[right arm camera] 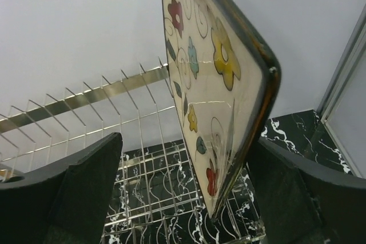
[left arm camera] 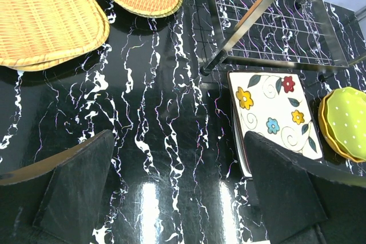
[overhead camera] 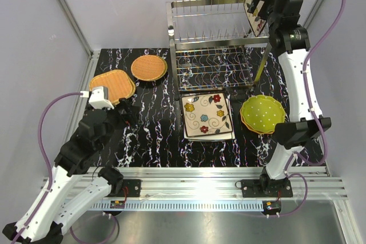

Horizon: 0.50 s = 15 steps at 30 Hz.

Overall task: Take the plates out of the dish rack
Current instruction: Grab a plate with the right arm

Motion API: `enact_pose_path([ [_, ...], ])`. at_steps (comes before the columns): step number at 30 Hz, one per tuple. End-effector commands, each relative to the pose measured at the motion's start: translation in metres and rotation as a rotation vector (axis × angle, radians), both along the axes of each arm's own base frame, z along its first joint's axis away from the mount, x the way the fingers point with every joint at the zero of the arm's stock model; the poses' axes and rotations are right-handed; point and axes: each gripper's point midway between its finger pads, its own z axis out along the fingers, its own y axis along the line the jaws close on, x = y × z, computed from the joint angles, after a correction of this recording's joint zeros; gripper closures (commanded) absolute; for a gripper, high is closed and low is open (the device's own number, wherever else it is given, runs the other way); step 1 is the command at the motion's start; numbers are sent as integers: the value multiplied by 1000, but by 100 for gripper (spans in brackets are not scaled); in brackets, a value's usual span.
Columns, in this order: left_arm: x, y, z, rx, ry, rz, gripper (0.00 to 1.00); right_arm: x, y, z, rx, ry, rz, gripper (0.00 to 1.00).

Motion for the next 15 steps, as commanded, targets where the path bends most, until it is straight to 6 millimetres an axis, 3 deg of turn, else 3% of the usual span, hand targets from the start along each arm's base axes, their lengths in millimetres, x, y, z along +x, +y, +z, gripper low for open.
enact_pose_path([
  [1,7,5,3,0,-18,44,1,9,-13,16,-40,-64,-49,6],
  [15,14,2,3,19,-10,46,1,38,-16,-5,-138,-142,-28,37],
])
